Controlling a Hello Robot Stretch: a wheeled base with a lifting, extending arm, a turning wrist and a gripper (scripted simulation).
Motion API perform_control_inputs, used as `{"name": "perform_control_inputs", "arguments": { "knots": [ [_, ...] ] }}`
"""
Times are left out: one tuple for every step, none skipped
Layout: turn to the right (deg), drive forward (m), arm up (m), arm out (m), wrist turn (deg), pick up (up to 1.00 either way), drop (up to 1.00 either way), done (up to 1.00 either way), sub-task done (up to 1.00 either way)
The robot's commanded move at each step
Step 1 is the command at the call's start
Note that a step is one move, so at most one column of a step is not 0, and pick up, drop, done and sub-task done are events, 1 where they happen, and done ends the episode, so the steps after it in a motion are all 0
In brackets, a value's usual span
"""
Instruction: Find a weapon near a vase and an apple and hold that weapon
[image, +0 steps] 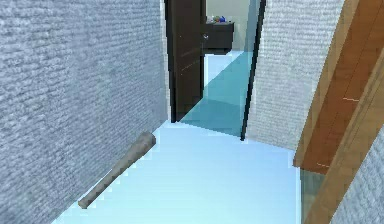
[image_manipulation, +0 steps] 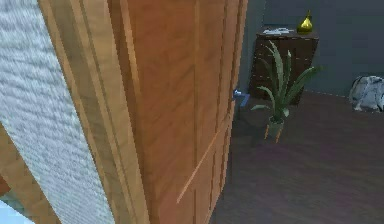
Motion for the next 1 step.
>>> {"name": "perform_control_inputs", "arguments": {
  "knots": [
    [3.0, 0.00, 0.00, 0.00, 0.0, 0.00, 0.00, 0.00, 0.00]
  ]
}}
